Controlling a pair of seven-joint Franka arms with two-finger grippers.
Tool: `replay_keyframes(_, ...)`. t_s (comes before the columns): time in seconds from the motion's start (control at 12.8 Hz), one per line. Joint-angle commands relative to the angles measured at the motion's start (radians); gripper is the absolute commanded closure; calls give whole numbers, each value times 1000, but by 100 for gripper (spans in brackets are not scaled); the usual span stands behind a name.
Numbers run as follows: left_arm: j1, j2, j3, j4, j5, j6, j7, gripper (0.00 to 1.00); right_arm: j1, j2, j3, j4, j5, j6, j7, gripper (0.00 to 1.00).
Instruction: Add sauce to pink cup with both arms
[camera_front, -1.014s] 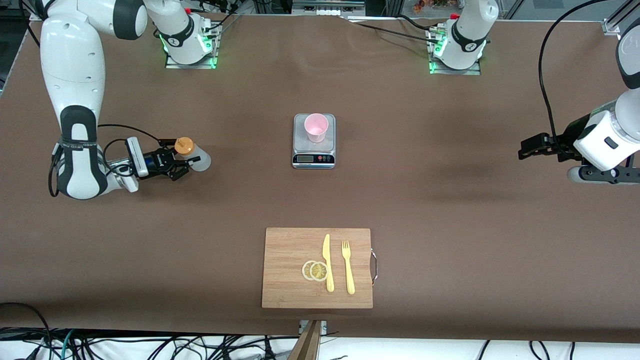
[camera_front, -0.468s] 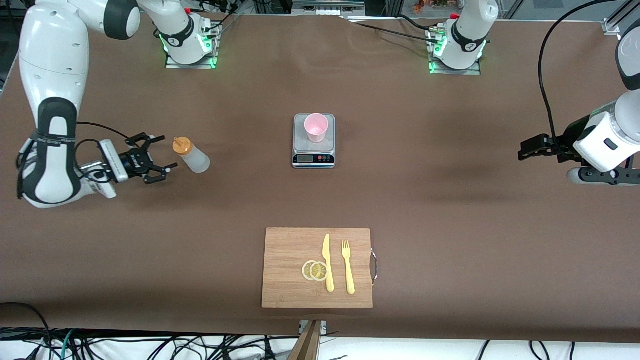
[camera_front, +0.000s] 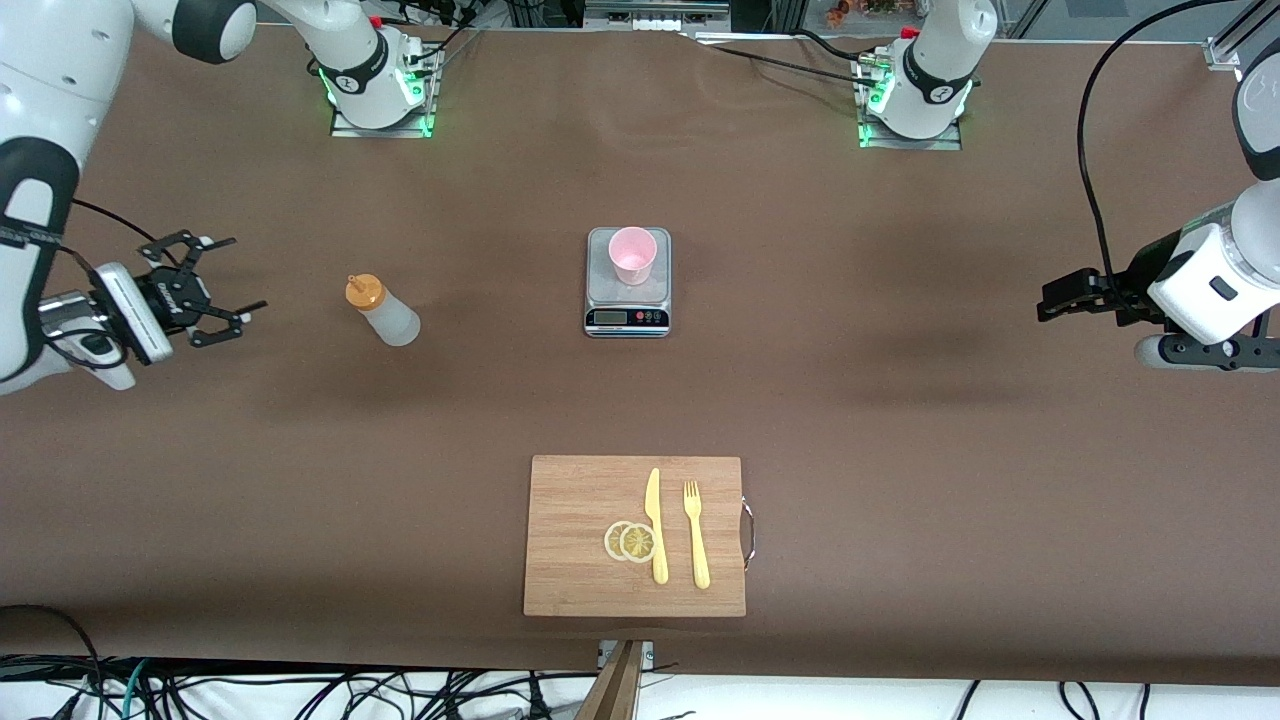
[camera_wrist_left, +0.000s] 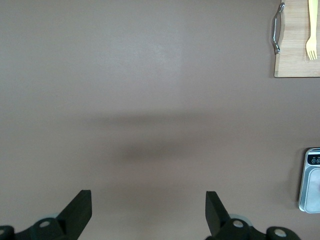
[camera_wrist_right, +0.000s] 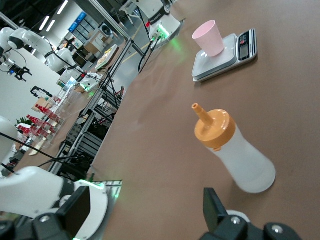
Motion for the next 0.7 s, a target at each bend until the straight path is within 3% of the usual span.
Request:
replay_keyframes(0.0, 1, 14, 0, 30, 6, -14, 22, 0, 177, -110, -176, 14, -59, -18, 216, 0)
replay_keyframes(0.16, 1, 12, 0, 32, 6, -14, 20, 0, 216, -184, -189, 8, -157, 17, 338, 0)
replay_keyframes(0.23, 1, 14, 0, 32, 6, -14, 17, 0, 210, -254, -137, 6, -212, 65, 450, 0)
replay_keyframes(0.39, 1, 12, -2, 32, 6, -14, 14, 0, 190, -391, 13, 2, -386, 137, 703, 0)
replay_keyframes(0.62, 0, 14, -2, 32, 5, -14, 13, 0, 41, -552, 360, -53, -652, 256, 1093, 0)
